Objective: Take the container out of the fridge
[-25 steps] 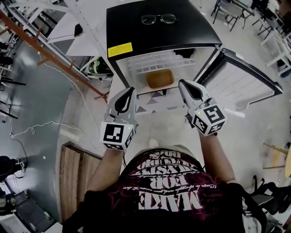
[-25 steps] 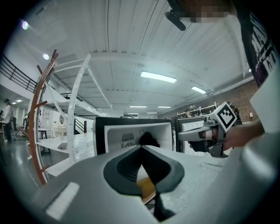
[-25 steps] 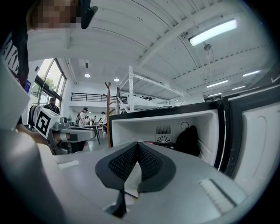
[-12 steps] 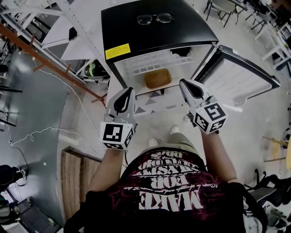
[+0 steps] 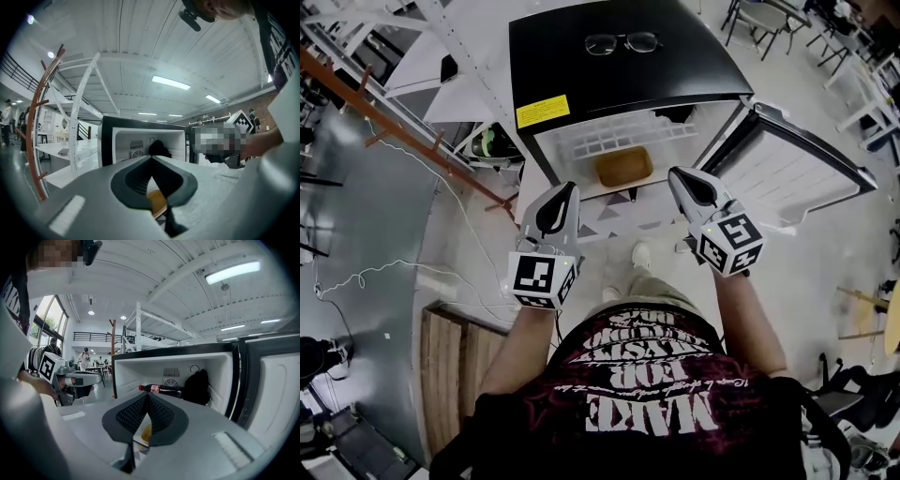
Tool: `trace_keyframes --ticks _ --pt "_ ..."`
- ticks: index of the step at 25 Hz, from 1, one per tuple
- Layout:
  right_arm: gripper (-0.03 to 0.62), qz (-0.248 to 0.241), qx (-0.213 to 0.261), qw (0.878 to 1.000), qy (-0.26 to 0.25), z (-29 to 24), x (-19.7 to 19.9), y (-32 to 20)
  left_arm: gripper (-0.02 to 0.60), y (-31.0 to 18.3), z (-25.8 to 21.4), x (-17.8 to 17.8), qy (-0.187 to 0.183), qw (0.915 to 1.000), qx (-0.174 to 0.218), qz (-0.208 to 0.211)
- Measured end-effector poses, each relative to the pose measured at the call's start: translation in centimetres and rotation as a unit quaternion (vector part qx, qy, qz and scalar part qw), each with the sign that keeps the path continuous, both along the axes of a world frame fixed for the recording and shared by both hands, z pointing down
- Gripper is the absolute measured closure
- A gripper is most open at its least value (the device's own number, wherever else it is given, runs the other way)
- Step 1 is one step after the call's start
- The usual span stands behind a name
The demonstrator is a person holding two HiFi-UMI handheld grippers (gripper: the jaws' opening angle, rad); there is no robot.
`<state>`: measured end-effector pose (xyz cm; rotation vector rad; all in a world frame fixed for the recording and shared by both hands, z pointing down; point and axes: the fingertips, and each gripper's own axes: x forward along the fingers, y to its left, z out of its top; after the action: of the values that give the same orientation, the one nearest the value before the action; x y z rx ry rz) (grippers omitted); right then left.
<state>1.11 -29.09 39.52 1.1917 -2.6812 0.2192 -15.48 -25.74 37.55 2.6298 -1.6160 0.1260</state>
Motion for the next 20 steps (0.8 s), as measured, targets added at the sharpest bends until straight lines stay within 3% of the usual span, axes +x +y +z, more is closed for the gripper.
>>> trace_keyframes --ticks 20 --pt "0.569 -0.036 -0.026 0.999 0.020 2.6 -1.7 -3.3 0.581 -2.3 0.9 -0.2 -0.002 0.9998 -0.014 -0.017"
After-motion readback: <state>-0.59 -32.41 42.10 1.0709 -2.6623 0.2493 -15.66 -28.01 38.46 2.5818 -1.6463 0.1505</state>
